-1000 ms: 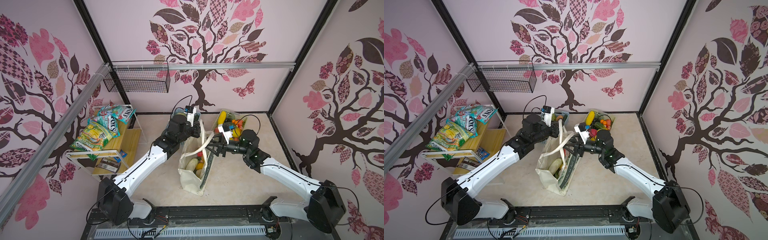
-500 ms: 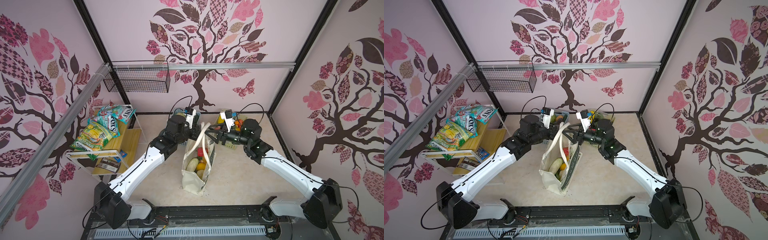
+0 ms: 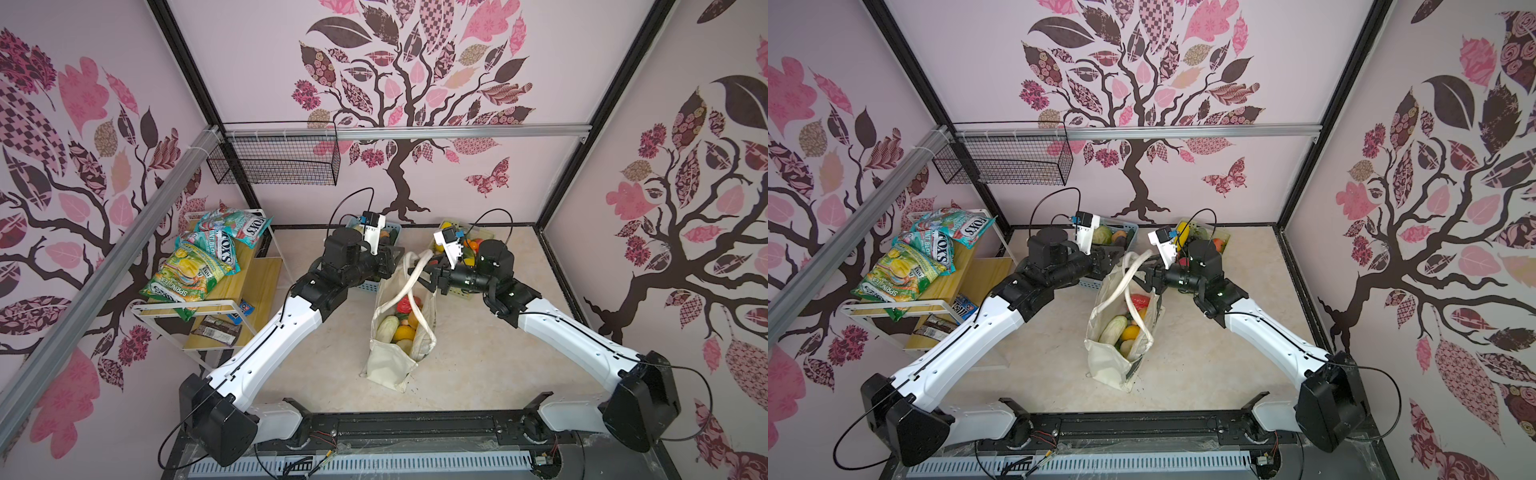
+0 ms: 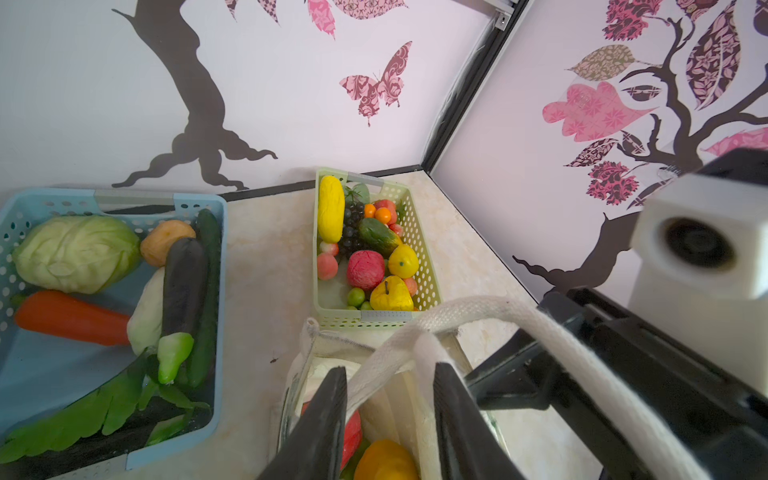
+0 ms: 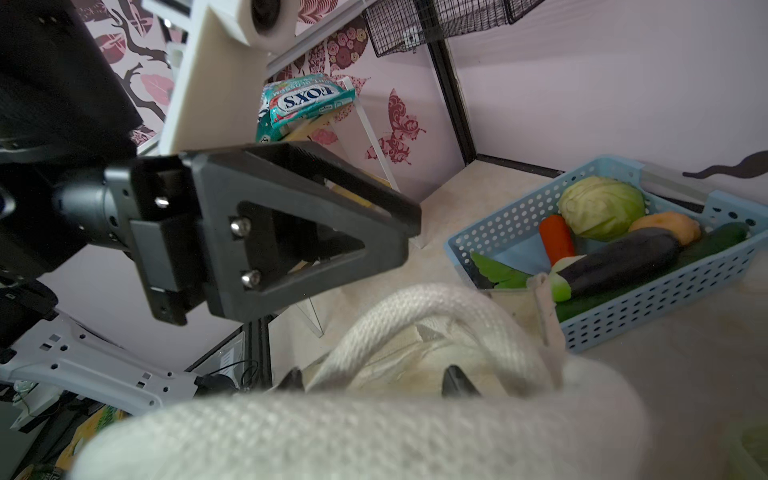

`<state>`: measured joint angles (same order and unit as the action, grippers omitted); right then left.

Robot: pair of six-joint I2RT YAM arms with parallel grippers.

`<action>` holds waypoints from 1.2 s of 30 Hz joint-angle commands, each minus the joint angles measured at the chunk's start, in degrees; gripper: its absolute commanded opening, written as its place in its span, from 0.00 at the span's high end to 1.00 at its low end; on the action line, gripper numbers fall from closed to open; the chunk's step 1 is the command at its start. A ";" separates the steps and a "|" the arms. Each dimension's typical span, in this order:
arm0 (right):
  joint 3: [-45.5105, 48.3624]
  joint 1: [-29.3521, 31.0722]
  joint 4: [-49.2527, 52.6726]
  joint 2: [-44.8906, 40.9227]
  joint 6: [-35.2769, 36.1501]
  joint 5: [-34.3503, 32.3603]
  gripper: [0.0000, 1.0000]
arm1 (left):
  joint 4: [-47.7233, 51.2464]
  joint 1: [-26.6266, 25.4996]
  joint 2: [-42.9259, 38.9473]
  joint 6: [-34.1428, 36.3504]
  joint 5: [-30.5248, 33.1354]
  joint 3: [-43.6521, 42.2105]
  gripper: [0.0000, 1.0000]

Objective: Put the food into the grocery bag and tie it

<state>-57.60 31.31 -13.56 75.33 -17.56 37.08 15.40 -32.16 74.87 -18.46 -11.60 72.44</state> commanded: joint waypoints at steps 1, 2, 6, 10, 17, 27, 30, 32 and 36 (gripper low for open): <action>0.41 0.01 1.38 -2.73 0.80 0.39 0.45 | 0.39 0.33 0.62 -1.33 -1.81 3.19 0.61; 0.53 -0.02 1.48 -2.73 0.75 0.68 0.46 | 1.72 0.78 0.85 -2.07 -2.33 3.86 0.61; 1.81 0.04 1.96 -3.41 1.13 1.82 0.46 | 7.70 6.29 3.70 -10.41 -14.15 8.03 0.61; 3.23 0.03 1.81 -4.53 0.94 1.62 0.46 | 17.80 6.50 4.99 -9.42 -10.13 11.99 0.53; 2.18 0.01 3.36 -4.31 1.31 1.61 0.46 | 27.37 6.65 3.78 -7.85 -8.95 14.87 0.41; 1.11 -0.02 5.39 -4.23 3.23 0.61 0.47 | 26.79 5.52 2.84 -9.36 -12.39 11.32 0.44; 0.36 -0.02 6.22 -3.83 3.73 0.67 0.47 | 24.63 4.96 3.64 -10.42 -14.39 10.93 0.54; -0.04 0.00 7.11 -3.78 4.48 0.20 0.47 | 22.66 4.66 3.79 -11.71 -15.90 10.77 0.60; -0.15 -0.02 8.19 -4.05 5.55 -0.71 0.47 | 22.70 3.33 4.00 -11.92 -16.22 12.01 0.64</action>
<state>-55.13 31.31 -7.14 72.79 -13.63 37.19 39.48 -27.88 78.56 -30.04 -26.26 84.53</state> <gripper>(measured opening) 0.533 0.361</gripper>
